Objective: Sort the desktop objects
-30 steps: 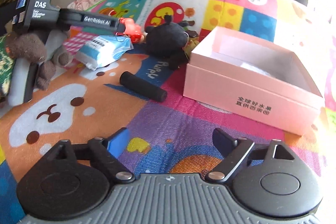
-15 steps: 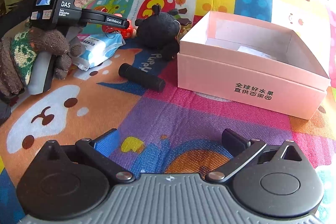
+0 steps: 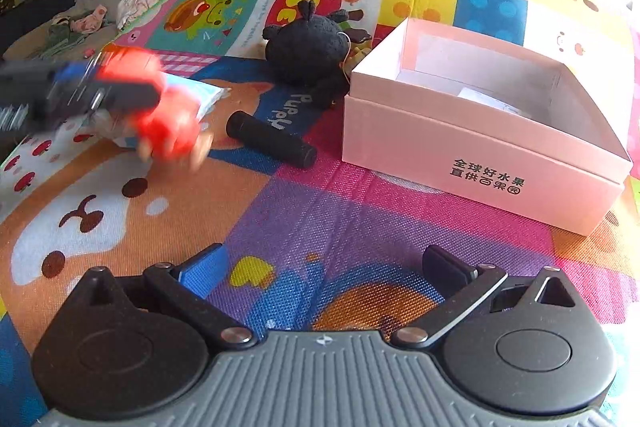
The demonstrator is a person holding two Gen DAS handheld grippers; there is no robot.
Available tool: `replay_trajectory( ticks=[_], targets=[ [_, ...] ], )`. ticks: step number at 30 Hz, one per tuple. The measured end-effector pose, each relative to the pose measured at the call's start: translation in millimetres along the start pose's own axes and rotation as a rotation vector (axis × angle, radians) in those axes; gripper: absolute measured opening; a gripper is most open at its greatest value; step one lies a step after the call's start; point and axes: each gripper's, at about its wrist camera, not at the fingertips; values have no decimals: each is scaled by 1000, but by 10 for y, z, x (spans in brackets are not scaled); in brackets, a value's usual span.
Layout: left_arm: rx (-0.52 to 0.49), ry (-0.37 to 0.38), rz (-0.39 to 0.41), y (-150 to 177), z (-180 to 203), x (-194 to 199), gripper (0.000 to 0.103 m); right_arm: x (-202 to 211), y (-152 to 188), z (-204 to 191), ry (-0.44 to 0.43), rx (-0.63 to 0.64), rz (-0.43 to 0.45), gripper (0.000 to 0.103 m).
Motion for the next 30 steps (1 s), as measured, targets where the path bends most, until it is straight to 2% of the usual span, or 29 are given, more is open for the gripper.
replay_trajectory(
  ticks=[1,3,5,8,10,11,13,15,17,21,23,25,28,30],
  targets=[
    [13,-5,-7,32,-9,-16,85,0,2,0,2,1,0,103],
    [42,21,0,67,-80,-65,97,3,4,-2,7,4,0,103],
    [71,83,24,65,-188,-133,97,2,1,-2,7,4,-1,103],
    [140,282,5,145,-403,-276,101,26,22,19,-13,3,2,103],
    [264,390,-21,227,-591,-342,101,46,38,29,-30,-4,11,103],
    [331,395,-12,255,-684,-353,102,51,39,33,-34,-8,12,103],
    [443,338,-5,301,-817,-366,102,35,28,19,-31,-9,8,103],
    [473,295,28,323,-857,-313,103,23,18,-2,-25,-2,4,103],
    [421,260,71,317,-785,-223,103,18,12,-15,-19,0,4,103],
    [282,195,100,267,-545,-152,103,64,44,-37,13,9,35,103],
    [253,180,110,256,-496,-124,103,85,36,-54,43,8,63,103],
    [253,165,127,250,-495,-74,103,104,-20,-98,50,4,98,103],
    [301,123,173,267,-572,-3,103,32,-210,-249,50,19,92,96],
    [330,97,199,287,-639,34,103,-65,-320,-387,57,24,76,96]
  ],
)
Point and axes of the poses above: each gripper's, at about its wrist camera, not at the fingertips, and x roughly against the way its jaws point, z to its right, y to its underside
